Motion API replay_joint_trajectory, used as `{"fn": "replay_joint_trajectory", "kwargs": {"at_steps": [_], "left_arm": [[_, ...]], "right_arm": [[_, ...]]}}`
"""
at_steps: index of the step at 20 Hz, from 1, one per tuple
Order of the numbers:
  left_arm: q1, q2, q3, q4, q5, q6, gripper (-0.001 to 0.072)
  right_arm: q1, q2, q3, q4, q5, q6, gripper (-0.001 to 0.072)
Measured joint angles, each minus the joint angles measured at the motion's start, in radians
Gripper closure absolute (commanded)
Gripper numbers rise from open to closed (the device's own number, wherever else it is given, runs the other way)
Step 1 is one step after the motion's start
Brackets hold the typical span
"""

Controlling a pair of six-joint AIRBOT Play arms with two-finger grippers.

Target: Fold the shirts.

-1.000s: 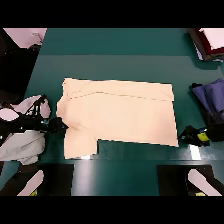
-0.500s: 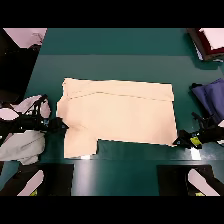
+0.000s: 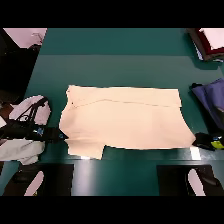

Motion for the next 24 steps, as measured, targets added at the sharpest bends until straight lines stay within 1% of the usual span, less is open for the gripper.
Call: {"fn": "replay_joint_trajectory", "kwargs": {"at_steps": [2, 5, 11, 15, 18, 19, 20, 21, 22, 24], "left_arm": [[-0.015, 0.005, 0.06, -0.001, 0.02, -0.008, 0.068], [-0.026, -0.057, 0.146, 0.015, 0.131, -0.005, 0.068], [-0.031, -0.331, 0.278, 0.028, 0.351, 0.05, 0.068], [-0.032, -0.518, 0.38, 0.028, 0.487, 0.064, 0.0679], [-0.032, -0.627, 0.449, 0.027, 0.55, 0.092, 0.0678], [-0.032, -0.654, 0.468, 0.023, 0.579, 0.098, 0.0641], [-0.032, -0.674, 0.481, 0.021, 0.605, 0.102, 0.0348], [-0.031, -0.69, 0.492, 0.019, 0.64, 0.103, 0.0121], [-0.03, -0.7, 0.502, 0.013, 0.663, 0.104, 0.0095], [-0.032, -0.714, 0.522, -0.003, 0.681, 0.105, 0.0095]], "right_arm": [[0.0, 0.012, 0.055, 0.014, 0.003, 0.008, 0.0701], [0.0, -0.059, 0.138, 0.06, -0.048, 0.015, 0.0701], [0.035, -0.362, 0.312, 0.163, -0.218, 0.006, 0.0701], [0.105, -0.576, 0.439, 0.186, -0.312, 0.003, 0.07], [0.152, -0.725, 0.541, 0.194, -0.366, 0.013, 0.0699], [0.163, -0.769, 0.577, 0.201, -0.382, 0.019, 0.0683], [0.169, -0.809, 0.61, 0.214, -0.401, 0.026, 0.0473], [0.172, -0.847, 0.646, 0.236, -0.426, 0.027, 0.0179], [0.174, -0.881, 0.68, 0.265, -0.446, 0.03, 0.0149], [0.173, -0.937, 0.75, 0.339, -0.464, 0.029, 0.015]]}}
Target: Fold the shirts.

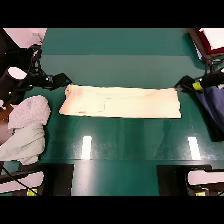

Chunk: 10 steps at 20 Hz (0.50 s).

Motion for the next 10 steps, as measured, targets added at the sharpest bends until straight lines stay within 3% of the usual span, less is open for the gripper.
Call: {"fn": "replay_joint_trajectory", "kwargs": {"at_steps": [1, 3, 4, 10], "left_arm": [[0.0, -0.004, 0.015, -0.005, -0.009, 0.001, 0.0118], [0.001, -0.007, 0.045, -0.008, -0.07, 0.002, 0.0543], [0.0, -0.008, 0.055, -0.01, -0.108, 0.003, 0.0675], [0.0, -0.01, 0.079, -0.017, -0.281, 0.019, 0.0679]], "right_arm": [[-0.006, -0.018, 0.029, 0.027, 0.001, -0.013, 0.0151], [-0.029, -0.03, 0.057, 0.06, 0.043, -0.051, 0.015], [-0.045, -0.027, 0.054, 0.074, 0.073, -0.073, 0.0151], [-0.189, 0.003, -0.113, 0.102, 0.159, -0.184, 0.0151]]}}
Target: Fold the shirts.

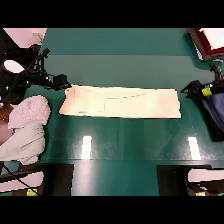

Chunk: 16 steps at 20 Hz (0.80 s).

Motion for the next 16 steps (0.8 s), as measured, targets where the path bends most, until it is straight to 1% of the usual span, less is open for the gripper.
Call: {"fn": "replay_joint_trajectory", "kwargs": {"at_steps": [3, 6, 7, 8, 9, 10, 11, 14, 16], "left_arm": [[0.0, 0.0, 0.002, -0.004, -0.034, 0.001, 0.0679], [0.0, 0.0, 0.003, -0.006, -0.05, 0.0, 0.068], [-0.001, 0.0, 0.003, -0.006, -0.054, -0.001, 0.068], [-0.004, 0.0, 0.003, -0.008, -0.056, -0.004, 0.068], [-0.012, -0.002, 0.003, -0.008, -0.056, -0.006, 0.068], [-0.026, -0.004, 0.003, -0.008, -0.055, -0.008, 0.068], [-0.047, -0.008, 0.003, -0.008, -0.049, -0.008, 0.068], [-0.134, -0.041, 0.019, -0.008, -0.006, -0.017, 0.068], [-0.195, -0.085, 0.058, -0.008, 0.015, -0.027, 0.068]], "right_arm": [[-0.031, -0.029, -0.074, 0.017, 0.006, -0.042, 0.0152], [-0.017, -0.064, -0.106, 0.071, 0.003, -0.087, 0.0161], [-0.002, -0.074, -0.113, 0.093, 0.003, -0.097, 0.0184], [0.013, -0.082, -0.117, 0.102, -0.002, -0.104, 0.0331], [0.027, -0.088, -0.12, 0.101, -0.014, -0.11, 0.0449], [0.042, -0.093, -0.123, 0.1, -0.026, -0.116, 0.0602], [0.054, -0.095, -0.125, 0.097, -0.038, -0.121, 0.0699], [0.074, -0.082, -0.127, 0.102, -0.042, -0.129, 0.0701], [0.079, -0.039, -0.125, 0.107, -0.031, -0.132, 0.0701]]}}
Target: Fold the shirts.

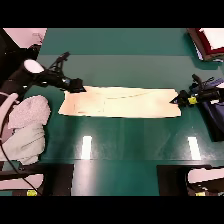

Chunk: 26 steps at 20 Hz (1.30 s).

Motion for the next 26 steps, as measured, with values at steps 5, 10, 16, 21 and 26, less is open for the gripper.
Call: {"fn": "replay_joint_trajectory", "kwargs": {"at_steps": [5, 10, 16, 21, 26], "left_arm": [[-0.186, -0.191, 0.201, 0.0, 0.028, -0.012, 0.068], [-0.33, -0.41, 0.417, -0.001, 0.058, -0.05, 0.068], [-0.391, -0.549, 0.526, 0.003, 0.1, -0.076, 0.068], [-0.383, -0.563, 0.545, 0.017, 0.085, -0.087, 0.0681], [-0.332, -0.468, 0.55, 0.157, 0.051, -0.106, 0.068]], "right_arm": [[0.05, 0.138, 0.124, 0.009, 0.073, 0.053, 0.0702], [0.177, 0.199, 0.363, 0.014, 0.161, 0.151, 0.0702], [0.352, 0.159, 0.617, 0.015, 0.192, 0.22, 0.0702], [0.458, 0.077, 0.764, 0.014, 0.223, 0.24, 0.0702], [0.543, 0.008, 0.842, 0.015, 0.227, 0.243, 0.0701]]}}
